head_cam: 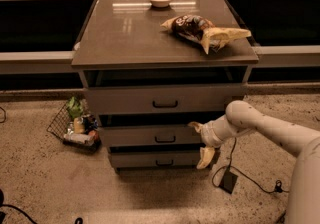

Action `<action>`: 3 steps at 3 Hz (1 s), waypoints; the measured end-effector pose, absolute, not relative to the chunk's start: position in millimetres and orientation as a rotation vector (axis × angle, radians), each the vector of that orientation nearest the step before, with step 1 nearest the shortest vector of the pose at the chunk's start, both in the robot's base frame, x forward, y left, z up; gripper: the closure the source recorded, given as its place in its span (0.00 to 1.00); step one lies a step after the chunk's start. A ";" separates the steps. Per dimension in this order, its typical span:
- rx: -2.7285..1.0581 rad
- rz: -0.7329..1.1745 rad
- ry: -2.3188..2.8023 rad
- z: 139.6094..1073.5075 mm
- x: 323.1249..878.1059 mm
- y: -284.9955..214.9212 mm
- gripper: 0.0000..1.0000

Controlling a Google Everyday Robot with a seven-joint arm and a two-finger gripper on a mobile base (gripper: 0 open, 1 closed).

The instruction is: Open middle drawer

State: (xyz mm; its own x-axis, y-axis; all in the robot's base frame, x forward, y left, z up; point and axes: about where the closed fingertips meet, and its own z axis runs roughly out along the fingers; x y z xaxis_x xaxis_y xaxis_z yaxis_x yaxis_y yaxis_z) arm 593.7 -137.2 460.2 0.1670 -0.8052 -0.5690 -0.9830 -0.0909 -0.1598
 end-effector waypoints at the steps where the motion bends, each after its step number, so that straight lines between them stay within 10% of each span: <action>1: -1.945 0.424 1.665 446.0 614.4 -132.9 0.00; 3: -1.947 0.351 1.648 424.3 642.4 -119.7 0.00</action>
Offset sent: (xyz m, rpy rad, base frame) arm 0.0589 0.0142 -0.0366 -0.0277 -0.1130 -0.0191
